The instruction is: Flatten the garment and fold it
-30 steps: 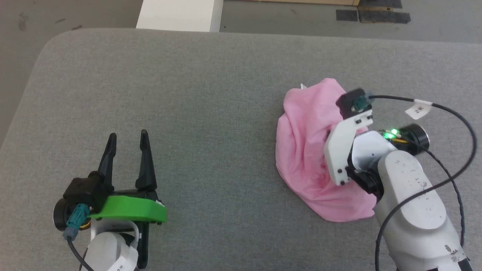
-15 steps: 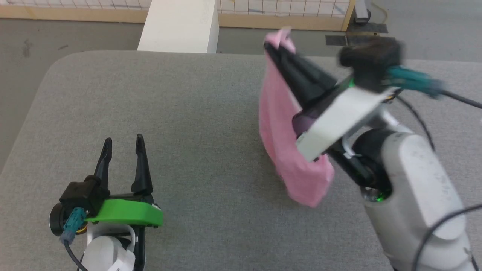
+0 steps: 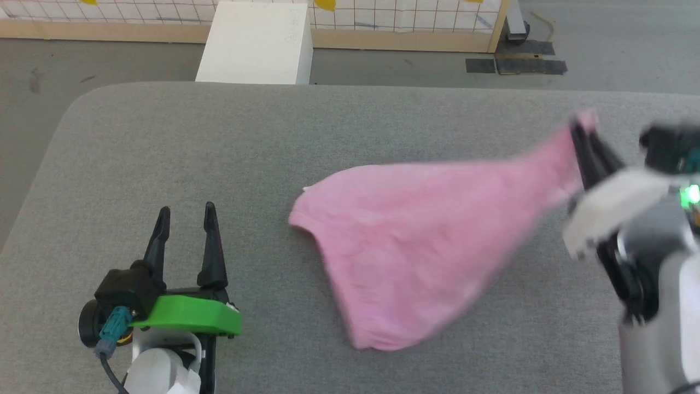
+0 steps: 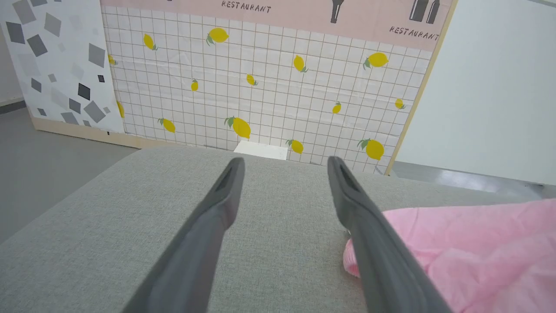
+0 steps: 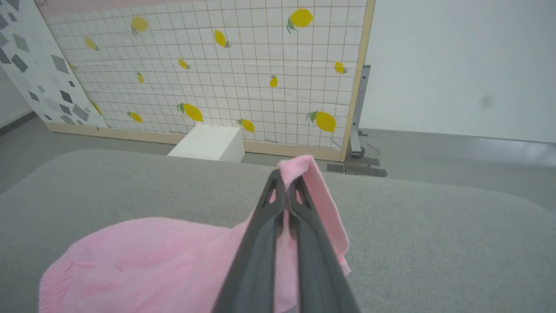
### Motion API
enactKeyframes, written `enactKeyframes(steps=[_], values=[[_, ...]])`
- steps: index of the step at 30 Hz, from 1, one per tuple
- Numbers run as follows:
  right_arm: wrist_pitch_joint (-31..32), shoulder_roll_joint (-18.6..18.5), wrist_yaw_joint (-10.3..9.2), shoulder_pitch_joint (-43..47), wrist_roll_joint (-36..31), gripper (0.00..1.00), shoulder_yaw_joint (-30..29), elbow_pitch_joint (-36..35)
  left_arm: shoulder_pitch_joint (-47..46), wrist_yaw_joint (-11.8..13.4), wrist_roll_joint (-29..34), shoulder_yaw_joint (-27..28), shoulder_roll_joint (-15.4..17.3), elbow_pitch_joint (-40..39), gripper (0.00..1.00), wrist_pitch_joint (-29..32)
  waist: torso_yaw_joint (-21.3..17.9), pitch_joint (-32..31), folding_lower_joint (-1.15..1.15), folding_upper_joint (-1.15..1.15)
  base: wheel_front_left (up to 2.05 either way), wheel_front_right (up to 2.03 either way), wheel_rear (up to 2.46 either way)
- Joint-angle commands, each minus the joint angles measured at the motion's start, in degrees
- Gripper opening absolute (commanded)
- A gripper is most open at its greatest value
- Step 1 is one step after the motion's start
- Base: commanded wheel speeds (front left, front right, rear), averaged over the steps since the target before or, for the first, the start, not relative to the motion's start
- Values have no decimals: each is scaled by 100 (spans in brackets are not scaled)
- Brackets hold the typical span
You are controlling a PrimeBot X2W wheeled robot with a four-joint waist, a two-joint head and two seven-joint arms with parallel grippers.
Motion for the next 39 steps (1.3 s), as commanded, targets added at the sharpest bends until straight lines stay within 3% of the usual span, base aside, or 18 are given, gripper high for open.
enactKeyframes(steps=[1, 11, 12, 13, 14, 25, 29, 39], values=[[59, 2, -8, 301, -218, 0, -204, 173, 35, -41, 19, -25, -18, 33, 100, -43, 0, 15, 0, 0, 0, 0, 0], [174, 2, -8, 1600, -379, 0, -1400, 1148, 56, -88, 32, -79, -18, 118, 100, -44, -119, -10, 0, 0, 0, 0, 0], [94, 2, -8, 1632, -360, 30, -1439, 1181, 59, -96, 39, -92, -18, 128, 100, -44, -135, -15, 0, 0, 0, 0, 0], [-36, 2, -8, 1658, -319, 94, -1484, 1212, 66, -107, 48, -115, -18, 144, 100, -44, -156, -25, 0, 0, 0, 0, 0], [-149, 2, -8, 1676, -300, 100, -1506, 1227, 72, -114, 54, -133, -18, 157, 100, -44, -172, -34, 0, 0, 0, 0, 0], [-2096, 2, -8, 1976, -648, 100, -984, 652, 23, -282, -43, -537, -18, 392, 100, -44, -259, -163, 0, 0, 0, 0, 0], [-2367, 2, -8, 2087, -570, 100, -683, 593, -116, -332, -241, -992, -18, 631, 100, -9, -288, -109, 0, 0, 0, 0, 0], [-2419, 2, -8, 1952, -321, 100, -324, 705, -667, -496, -914, -2964, 123, 1197, 100, 1719, -398, 103, 0, 0, 0, 0, 0]])
